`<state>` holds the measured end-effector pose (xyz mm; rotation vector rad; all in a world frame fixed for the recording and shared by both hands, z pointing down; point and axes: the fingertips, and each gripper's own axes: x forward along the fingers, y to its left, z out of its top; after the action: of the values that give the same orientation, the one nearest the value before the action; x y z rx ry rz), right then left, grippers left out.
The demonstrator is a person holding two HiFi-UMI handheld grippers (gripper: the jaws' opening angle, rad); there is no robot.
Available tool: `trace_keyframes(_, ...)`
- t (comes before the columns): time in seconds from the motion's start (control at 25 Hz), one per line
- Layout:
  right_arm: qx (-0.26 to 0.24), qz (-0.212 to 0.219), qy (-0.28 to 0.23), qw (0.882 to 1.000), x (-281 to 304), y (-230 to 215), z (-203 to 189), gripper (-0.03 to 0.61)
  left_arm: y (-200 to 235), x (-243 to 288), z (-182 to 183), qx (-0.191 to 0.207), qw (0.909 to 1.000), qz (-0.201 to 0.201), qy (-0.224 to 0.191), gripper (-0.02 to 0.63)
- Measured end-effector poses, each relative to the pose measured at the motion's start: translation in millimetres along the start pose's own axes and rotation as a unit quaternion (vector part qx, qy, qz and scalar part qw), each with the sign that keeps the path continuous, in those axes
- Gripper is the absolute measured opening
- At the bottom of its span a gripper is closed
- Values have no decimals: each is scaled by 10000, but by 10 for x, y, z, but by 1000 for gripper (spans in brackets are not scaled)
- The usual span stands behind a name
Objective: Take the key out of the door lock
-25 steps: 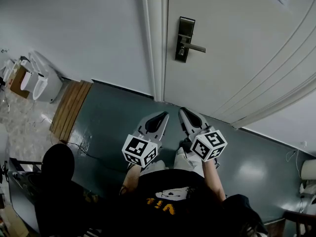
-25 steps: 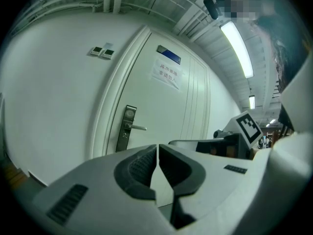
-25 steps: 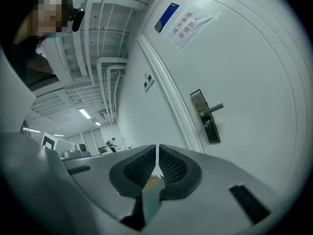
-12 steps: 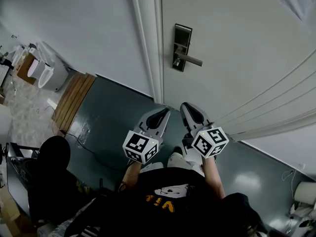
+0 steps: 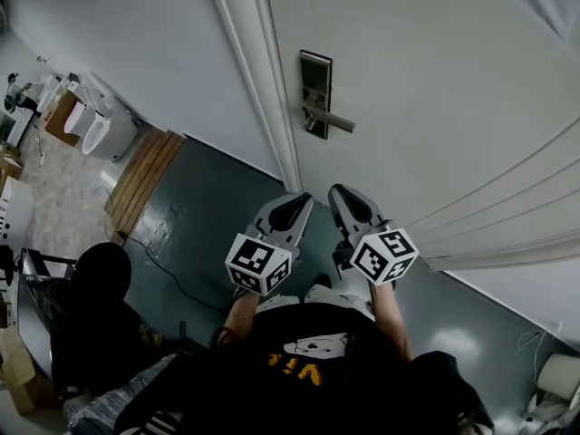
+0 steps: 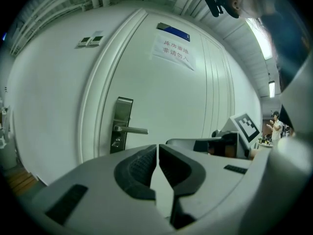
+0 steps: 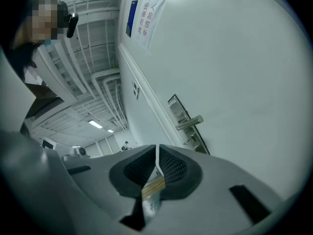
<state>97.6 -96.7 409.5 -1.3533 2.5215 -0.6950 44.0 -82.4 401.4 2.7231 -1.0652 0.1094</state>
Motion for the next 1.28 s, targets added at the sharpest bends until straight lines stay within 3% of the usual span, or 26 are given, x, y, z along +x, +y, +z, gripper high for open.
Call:
trace_keyframes(0.72,745,317,95,9967,265,-432,-28,20,111,301,17,243,9987,409,158,20)
trace_keyframes(0.8,896,357,97,9953,341,-444,-55,57,172,306,18,252,9986,428,172,20)
trace_keyframes(1.04,1414,305,-18,9895,614,-542,-90,81,335,352,49,325,9989,294,161,20)
trace_keyframes(1.28,2276,20,-221,9735,948,-746,-187,109,612,398,121,371,9992,67,144,20)
